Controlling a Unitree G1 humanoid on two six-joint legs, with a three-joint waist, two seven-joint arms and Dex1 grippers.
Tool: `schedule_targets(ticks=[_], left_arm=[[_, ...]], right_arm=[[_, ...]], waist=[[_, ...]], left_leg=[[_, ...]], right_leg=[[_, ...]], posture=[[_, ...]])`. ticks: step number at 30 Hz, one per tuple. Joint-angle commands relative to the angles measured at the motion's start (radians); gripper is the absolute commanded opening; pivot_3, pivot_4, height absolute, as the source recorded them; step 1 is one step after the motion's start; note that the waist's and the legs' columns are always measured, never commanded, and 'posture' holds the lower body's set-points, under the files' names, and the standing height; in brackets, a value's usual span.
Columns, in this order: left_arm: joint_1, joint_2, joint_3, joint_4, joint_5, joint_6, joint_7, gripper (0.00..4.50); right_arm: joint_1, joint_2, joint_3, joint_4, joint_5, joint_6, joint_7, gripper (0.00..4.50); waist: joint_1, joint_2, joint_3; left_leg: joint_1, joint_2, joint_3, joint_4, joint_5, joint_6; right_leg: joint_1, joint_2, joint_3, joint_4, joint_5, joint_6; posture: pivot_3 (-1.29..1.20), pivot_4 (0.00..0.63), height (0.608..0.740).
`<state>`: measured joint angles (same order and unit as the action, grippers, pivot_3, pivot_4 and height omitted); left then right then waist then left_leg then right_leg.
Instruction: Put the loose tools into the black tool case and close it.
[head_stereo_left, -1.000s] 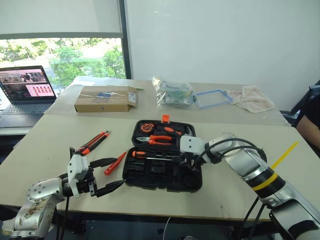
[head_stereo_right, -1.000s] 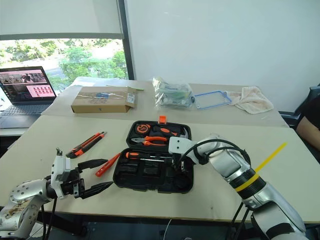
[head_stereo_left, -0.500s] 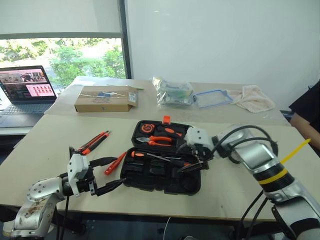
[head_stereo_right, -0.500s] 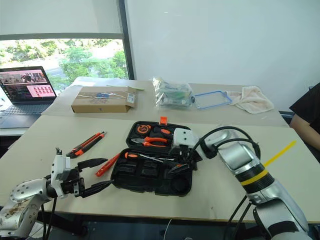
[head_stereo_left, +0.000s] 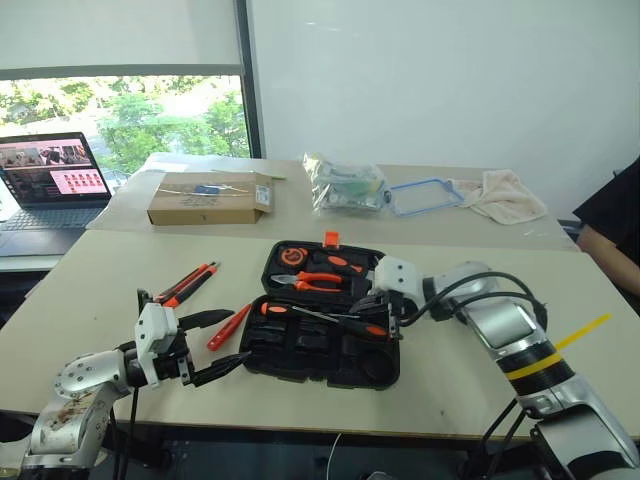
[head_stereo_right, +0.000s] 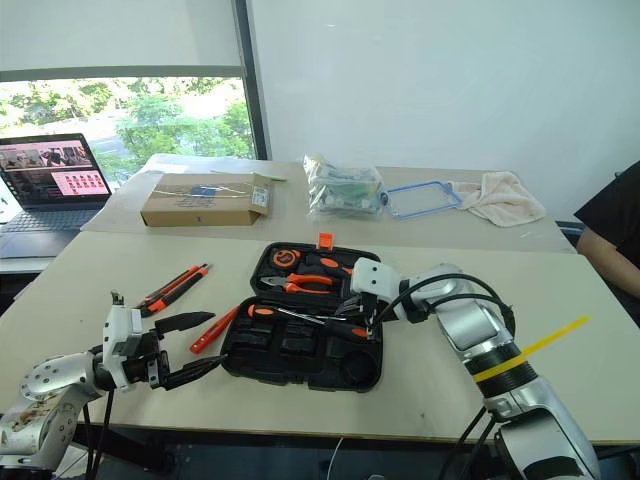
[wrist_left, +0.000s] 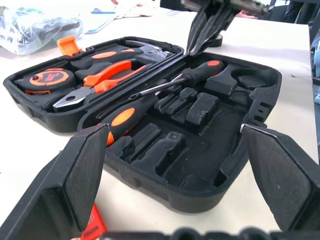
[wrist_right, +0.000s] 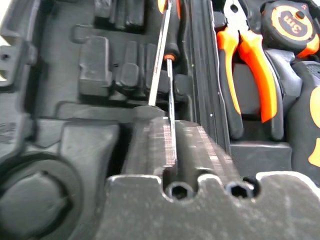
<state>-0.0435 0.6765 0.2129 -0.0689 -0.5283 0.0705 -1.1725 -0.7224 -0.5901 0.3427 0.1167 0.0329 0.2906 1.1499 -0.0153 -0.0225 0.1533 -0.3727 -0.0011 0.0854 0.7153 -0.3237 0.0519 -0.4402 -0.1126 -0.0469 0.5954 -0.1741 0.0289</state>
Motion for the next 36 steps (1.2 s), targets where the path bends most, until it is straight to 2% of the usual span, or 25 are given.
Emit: schedule_targets(ticks=[1,11,20,26,36], left_arm=[[-0.01,0.005,-0.003,-0.024,0.003,0.004,0.01,4.5],[-0.008,0.005,0.004,-0.026,0.007,0.005,0.024,4.5],[0.001,0.006,0.001,-0.036,0.008,0.013,0.035,4.5],[0.001,0.01,-0.003,-0.04,0.015,0.028,0.041,4.5],[-0.01,0.012,-0.015,-0.031,0.027,0.032,0.045,4.5]], right_arm=[[-0.009,0.022,0.005,0.004,-0.021,-0.035,-0.018,0.03],[0.01,0.089,0.038,-0.041,-0.022,0.01,-0.021,0.03],[0.039,0.075,0.041,-0.032,-0.057,-0.005,-0.042,0.03],[0.034,0.046,-0.012,-0.047,-0.023,-0.011,-0.032,0.03],[0.102,0.042,0.063,0.0,-0.075,-0.042,-0.055,0.03]], waist=[[0.0,0.0,0.0],[0.0,0.0,0.0],[0.001,0.0,0.0],[0.002,0.0,0.0],[0.002,0.0,0.0]], left_leg=[[0.0,0.0,0.0,0.0,0.0,0.0],[0.0,0.0,0.0,0.0,0.0,0.0],[0.001,0.0,0.0,0.0,0.0,0.0],[0.001,0.0,0.0,0.0,0.0,0.0],[0.003,0.0,0.0,0.0,0.0,0.0]], right_leg=[[0.0,0.0,0.0,0.0,0.0,0.0],[0.0,0.0,0.0,0.0,0.0,0.0],[0.001,0.0,0.0,0.0,0.0,0.0],[0.001,0.0,0.0,0.0,0.0,0.0],[0.003,0.0,0.0,0.0,0.0,0.0]], posture=[[0.0,0.15,0.74],[0.0,0.15,0.74],[0.0,0.15,0.74],[0.0,0.15,0.74],[0.0,0.15,0.74]])
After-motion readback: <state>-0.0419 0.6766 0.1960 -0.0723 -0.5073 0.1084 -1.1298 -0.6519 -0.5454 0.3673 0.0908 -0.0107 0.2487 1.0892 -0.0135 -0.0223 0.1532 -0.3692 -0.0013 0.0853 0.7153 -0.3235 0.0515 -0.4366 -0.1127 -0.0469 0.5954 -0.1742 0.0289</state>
